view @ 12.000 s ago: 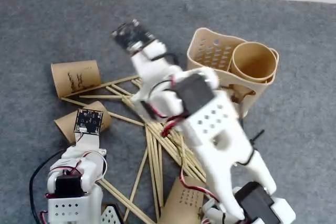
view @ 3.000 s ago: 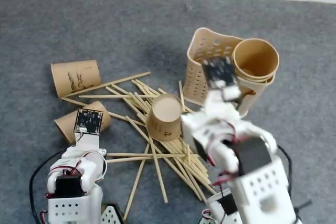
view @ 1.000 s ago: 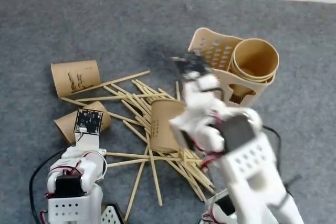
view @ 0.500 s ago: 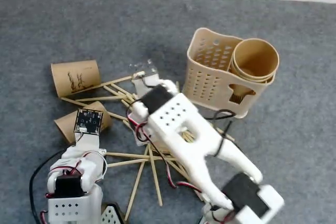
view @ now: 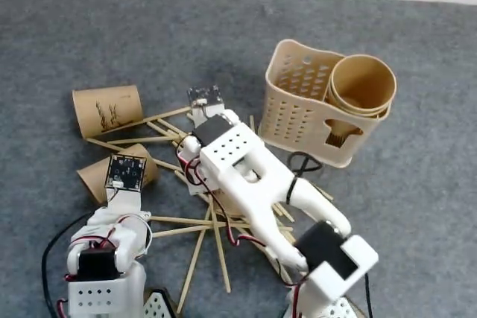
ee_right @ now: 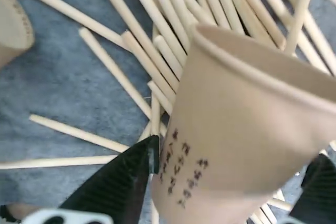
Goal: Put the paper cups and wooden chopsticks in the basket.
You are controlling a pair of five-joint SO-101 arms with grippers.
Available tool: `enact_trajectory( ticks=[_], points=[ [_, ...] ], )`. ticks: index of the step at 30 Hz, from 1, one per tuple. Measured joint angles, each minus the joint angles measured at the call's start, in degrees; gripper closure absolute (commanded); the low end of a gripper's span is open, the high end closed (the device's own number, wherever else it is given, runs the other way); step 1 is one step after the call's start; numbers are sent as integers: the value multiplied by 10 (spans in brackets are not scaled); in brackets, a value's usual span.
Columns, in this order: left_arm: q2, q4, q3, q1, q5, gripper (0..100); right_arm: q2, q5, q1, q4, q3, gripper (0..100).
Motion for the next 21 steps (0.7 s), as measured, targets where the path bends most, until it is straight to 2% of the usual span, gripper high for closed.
enact_trajectory(
  ticks=[5,10,12,17,21],
  points=[
    [0,0,0,0,0,986,25,0,2,9,0,617],
    [0,0,0,0,0,986,30,0,4,17,-1,785],
    [0,0,0,0,0,986,30,5,5,27,-5,818],
    [0,0,0,0,0,986,30,82,5,73,-23,821],
    [0,0,0,0,0,986,9,98,4,115,-55,821]
  ],
)
